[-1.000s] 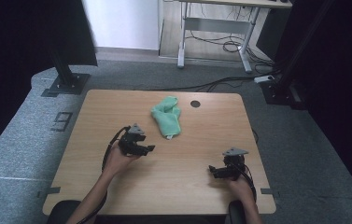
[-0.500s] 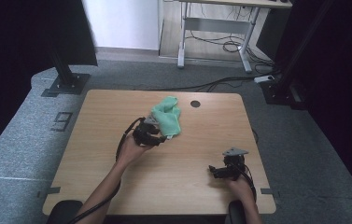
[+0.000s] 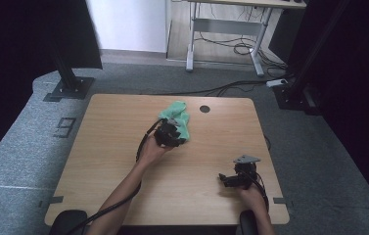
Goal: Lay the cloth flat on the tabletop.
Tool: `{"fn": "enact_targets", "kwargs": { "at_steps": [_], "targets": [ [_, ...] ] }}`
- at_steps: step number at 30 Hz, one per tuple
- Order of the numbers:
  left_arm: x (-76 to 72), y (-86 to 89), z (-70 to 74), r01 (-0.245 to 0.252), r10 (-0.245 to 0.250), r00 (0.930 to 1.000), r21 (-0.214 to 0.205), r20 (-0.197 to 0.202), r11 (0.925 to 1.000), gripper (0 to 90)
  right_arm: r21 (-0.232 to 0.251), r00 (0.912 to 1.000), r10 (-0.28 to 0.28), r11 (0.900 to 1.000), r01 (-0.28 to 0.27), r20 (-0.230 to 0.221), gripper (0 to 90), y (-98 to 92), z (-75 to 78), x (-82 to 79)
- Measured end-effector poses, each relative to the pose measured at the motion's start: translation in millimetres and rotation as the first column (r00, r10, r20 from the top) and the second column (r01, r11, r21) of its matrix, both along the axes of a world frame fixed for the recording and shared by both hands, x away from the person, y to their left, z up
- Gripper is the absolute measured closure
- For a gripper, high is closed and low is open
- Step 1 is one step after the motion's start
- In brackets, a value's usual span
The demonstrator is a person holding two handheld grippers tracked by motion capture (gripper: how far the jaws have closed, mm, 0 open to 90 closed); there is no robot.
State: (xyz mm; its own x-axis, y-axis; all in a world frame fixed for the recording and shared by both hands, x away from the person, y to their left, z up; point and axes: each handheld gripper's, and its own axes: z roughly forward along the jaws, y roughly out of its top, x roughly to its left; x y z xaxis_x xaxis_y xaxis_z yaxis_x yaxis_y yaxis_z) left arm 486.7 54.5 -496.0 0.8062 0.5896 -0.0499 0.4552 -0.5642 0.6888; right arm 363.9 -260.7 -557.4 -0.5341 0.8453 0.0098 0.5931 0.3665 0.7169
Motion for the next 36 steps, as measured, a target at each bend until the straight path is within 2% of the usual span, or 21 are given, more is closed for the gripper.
{"fn": "enact_targets", "kwargs": {
  "at_steps": [3,6,9,15,16,18,19,22,26,28,32,35,36],
  "targets": [
    [4.6,-5.8,-1.7,0.001,-0.001,1.0000,-0.005,-0.002,1.0000,59.2,0.000,1.0000,0.000,1.0000,0.000,0.000,0.0,0.0,0.0,0.0],
    [10.0,-13.2,-5.4,0.002,-0.002,1.0000,0.021,0.002,0.9998,59.3,0.000,1.0000,0.000,1.0000,0.000,0.000,0.0,0.0,0.0,0.0],
    [15.3,-18.6,-11.8,-0.003,0.003,1.0000,0.027,-0.004,0.9996,59.3,0.000,1.0000,0.000,1.0000,0.000,0.000,0.0,0.0,0.0,0.0],
    [21.0,-26.3,-31.1,-0.019,0.021,0.9995,0.084,-0.022,0.9963,60.1,0.000,1.0000,0.000,1.0000,0.000,0.001,0.0,0.0,0.0,0.0],
    [20.5,-27.6,-36.2,-0.023,0.025,0.9995,0.106,-0.018,0.9940,61.5,0.000,1.0000,0.000,1.0000,0.000,0.000,0.0,0.0,0.0,0.0],
    [19.2,-27.4,-37.6,-0.027,0.028,0.9996,0.108,-0.007,0.9938,62.6,0.000,1.0000,0.000,1.0000,0.000,0.000,0.0,0.0,0.0,0.0],
    [19.1,-27.4,-38.0,-0.039,0.040,0.9992,0.100,-0.007,0.9942,64.4,-0.001,1.0000,0.001,1.0000,-0.001,0.002,0.0,-0.1,-0.1,0.1],
    [19.9,-25.3,-36.9,-0.047,0.048,0.9988,0.113,-0.006,0.9925,70.8,-0.001,1.0000,0.001,1.0000,-0.001,0.002,0.0,-0.1,-0.1,0.1],
    [20.6,-21.3,-36.9,-0.067,0.069,0.9975,0.108,-0.014,0.9919,85.5,0.000,1.0000,0.001,1.0000,-0.001,0.002,0.0,-0.1,-0.1,0.1],
    [20.8,-19.3,-36.9,-0.069,0.072,0.9970,0.095,-0.029,0.9931,87.7,-0.001,1.0000,0.001,1.0000,-0.001,0.002,0.0,-0.1,-0.1,0.1],
    [17.3,-20.4,-34.4,-0.044,0.048,0.9983,0.107,-0.033,0.9932,89.2,-0.001,1.0000,0.001,1.0000,-0.001,0.002,0.0,-0.1,-0.1,0.1],
    [12.8,-20.4,-27.3,-0.031,0.033,0.9991,0.075,-0.027,0.9967,89.2,0.000,1.0000,0.001,1.0000,-0.001,0.001,0.0,0.0,0.0,0.0],
    [9.7,-19.9,-20.3,-0.021,0.022,0.9997,0.068,-0.015,0.9975,89.2,0.000,1.0000,0.000,1.0000,0.000,0.000,0.0,0.0,0.0,0.0]
  ]
}}
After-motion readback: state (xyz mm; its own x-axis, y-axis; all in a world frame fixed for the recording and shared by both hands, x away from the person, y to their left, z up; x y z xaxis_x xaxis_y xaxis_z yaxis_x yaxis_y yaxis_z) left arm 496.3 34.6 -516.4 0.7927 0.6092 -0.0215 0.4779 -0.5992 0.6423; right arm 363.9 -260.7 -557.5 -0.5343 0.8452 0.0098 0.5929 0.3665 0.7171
